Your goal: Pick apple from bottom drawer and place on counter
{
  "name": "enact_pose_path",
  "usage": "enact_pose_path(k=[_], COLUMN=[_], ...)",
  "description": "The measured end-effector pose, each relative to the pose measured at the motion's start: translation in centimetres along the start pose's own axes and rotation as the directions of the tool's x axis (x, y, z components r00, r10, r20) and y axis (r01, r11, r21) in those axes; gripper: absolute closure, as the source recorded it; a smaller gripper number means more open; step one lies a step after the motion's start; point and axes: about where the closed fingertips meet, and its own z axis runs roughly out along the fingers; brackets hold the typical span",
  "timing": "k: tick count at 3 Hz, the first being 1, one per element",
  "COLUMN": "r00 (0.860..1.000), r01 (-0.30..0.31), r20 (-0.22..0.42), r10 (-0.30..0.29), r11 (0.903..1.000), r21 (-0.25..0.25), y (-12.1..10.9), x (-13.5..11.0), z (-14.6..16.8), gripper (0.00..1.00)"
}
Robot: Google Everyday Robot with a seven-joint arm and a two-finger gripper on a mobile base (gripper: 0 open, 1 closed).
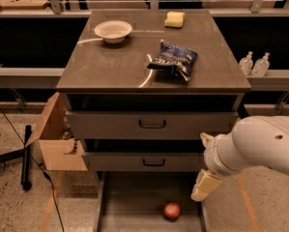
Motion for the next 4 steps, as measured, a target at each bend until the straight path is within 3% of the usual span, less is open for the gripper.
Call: enact_pose_path(k=[1,2,3,4], r00=[1.0,0.996,0.981,0.938], r01=[-0.018,-0.087,-0.188,-0.311], r20=[-0.013,0.009,0.038,0.135], r10=[0.018,0.088,0.191,0.319], r11=[0.9998,0.9959,0.9796,0.9475], r21=[0.012,-0.024,-0.07,-0.073], y=[0.2,2.5,4.9,5.7], x=[0.0,1.5,4.0,5.4], z=[0.1,5.2,13.2,21.6], gripper=[0.0,0.0,0.0,0.0])
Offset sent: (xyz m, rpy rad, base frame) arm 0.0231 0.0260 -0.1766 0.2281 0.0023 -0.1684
